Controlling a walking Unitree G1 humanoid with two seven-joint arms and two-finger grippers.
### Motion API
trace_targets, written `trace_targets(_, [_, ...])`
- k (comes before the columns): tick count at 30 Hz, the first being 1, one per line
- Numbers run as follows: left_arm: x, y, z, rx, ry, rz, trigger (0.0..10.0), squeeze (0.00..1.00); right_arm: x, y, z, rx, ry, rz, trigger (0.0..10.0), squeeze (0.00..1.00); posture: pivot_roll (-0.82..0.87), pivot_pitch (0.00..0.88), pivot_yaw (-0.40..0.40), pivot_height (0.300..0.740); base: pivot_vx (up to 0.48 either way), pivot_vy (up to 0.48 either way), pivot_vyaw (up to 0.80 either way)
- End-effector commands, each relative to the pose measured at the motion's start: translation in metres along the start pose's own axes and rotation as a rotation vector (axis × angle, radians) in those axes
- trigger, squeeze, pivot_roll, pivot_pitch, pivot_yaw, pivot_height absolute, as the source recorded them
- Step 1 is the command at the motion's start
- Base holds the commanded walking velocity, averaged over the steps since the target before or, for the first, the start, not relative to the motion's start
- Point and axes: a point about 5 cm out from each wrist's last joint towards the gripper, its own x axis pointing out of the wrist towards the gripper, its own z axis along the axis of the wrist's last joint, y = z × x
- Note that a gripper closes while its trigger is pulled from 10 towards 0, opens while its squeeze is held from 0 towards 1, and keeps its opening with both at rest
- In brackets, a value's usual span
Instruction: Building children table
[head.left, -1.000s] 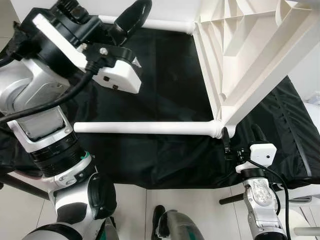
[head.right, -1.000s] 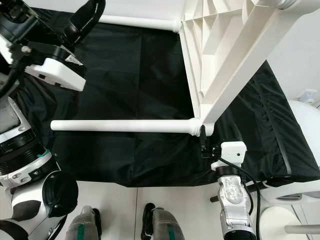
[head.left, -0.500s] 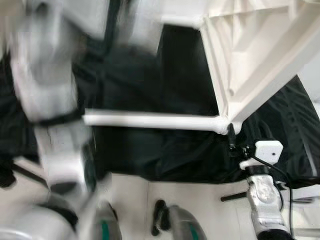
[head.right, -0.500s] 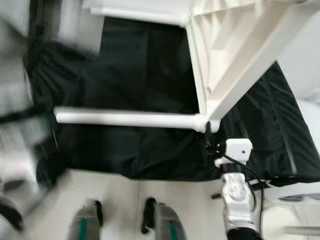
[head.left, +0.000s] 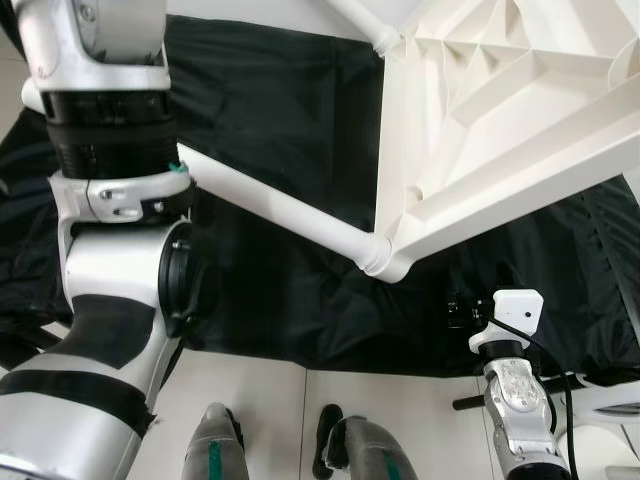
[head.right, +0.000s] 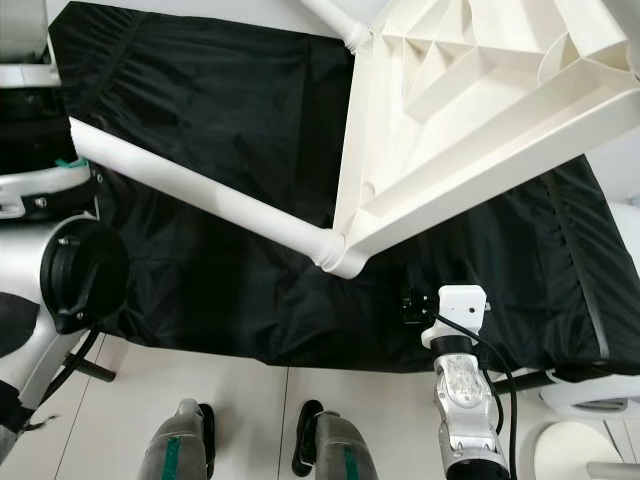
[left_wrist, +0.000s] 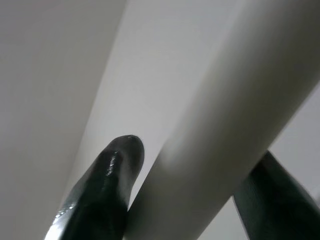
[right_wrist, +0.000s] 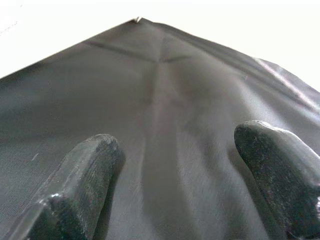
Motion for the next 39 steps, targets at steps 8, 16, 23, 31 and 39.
trace_targets(8, [-0.013,-0.037,-0.013,-0.023,0.097,-0.138,0.0,0.00,-0.002,-0.007,-0.005,-0.013,0.027,-0.006,10.0,0.00,0.10,0.127,-0.109,0.740,0.000,0.000,0.00])
trace_targets(16, [-0.036,-0.062,-0.022,-0.044,0.175,-0.248,0.0,0.00,-0.004,-0.010,-0.006,-0.021,0.034,-0.015,10.0,0.00,0.10,0.143,-0.105,0.740,0.000,0.000,0.00])
trace_targets(23, [-0.070,-0.085,-0.024,-0.093,0.275,-0.367,10.0,0.00,-0.008,-0.009,-0.007,-0.018,0.041,-0.018,10.0,0.00,0.10,0.153,-0.101,0.740,0.000,0.000,0.00])
trace_targets(31, [-0.089,-0.095,-0.030,-0.145,0.373,-0.405,10.0,0.00,-0.008,-0.008,-0.009,-0.014,0.044,-0.015,10.0,0.00,0.10,0.148,-0.096,0.740,0.000,0.000,0.00])
trace_targets(39, [-0.096,-0.097,-0.030,-0.192,0.428,-0.412,10.0,0.00,-0.010,-0.006,-0.009,-0.009,0.045,-0.013,10.0,0.00,0.11,0.144,-0.099,0.740,0.000,0.000,0.00])
